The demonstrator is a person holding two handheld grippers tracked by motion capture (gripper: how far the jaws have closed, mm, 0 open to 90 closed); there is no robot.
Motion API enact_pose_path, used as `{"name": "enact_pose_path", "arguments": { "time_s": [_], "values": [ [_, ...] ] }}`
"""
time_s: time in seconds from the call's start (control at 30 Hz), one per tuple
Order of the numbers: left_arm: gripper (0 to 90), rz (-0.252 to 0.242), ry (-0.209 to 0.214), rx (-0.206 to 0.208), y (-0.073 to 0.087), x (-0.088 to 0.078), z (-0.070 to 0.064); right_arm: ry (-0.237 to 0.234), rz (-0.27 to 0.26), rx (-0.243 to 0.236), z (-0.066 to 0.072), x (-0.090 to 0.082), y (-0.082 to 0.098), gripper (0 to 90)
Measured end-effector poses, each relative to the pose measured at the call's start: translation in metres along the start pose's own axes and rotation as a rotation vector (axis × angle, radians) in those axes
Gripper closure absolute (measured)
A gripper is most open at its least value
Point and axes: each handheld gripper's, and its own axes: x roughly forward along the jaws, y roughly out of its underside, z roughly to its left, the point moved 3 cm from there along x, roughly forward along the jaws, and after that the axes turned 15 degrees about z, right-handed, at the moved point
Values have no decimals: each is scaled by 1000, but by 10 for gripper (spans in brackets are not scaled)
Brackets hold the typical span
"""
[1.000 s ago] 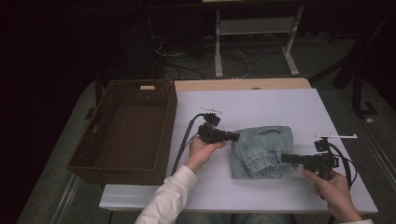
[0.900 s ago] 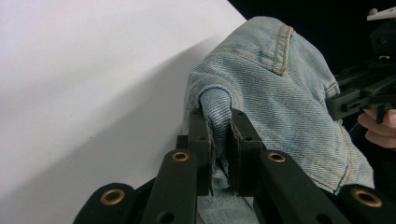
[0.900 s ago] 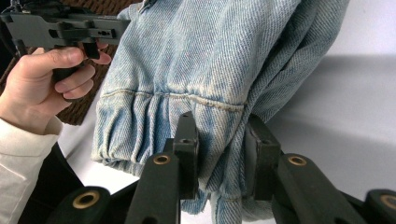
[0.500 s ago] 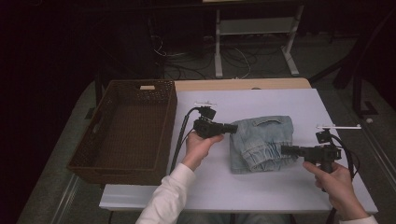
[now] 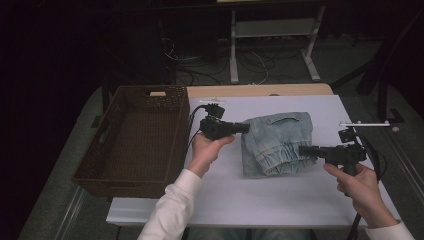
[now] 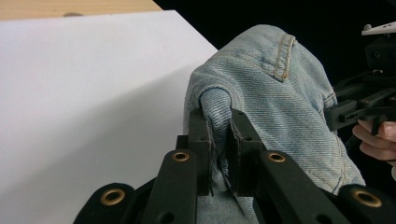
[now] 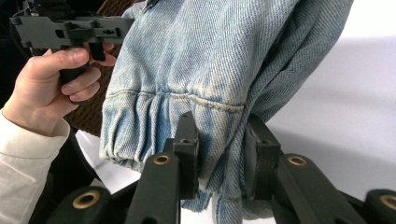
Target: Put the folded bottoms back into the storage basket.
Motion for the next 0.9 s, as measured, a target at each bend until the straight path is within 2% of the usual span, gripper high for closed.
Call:
{"name": "enact_pose_path", "arguments": {
  "time_s": [0.47,0.9],
  "values": [
    [812,-16,-49,27,-13,-38,-12,-38,-17,-34,21,-1,-17,696],
    [812,-36,-76,22,-14,-63,-11,-48,-21,-72,40,3,-31,696]
  ]
}}
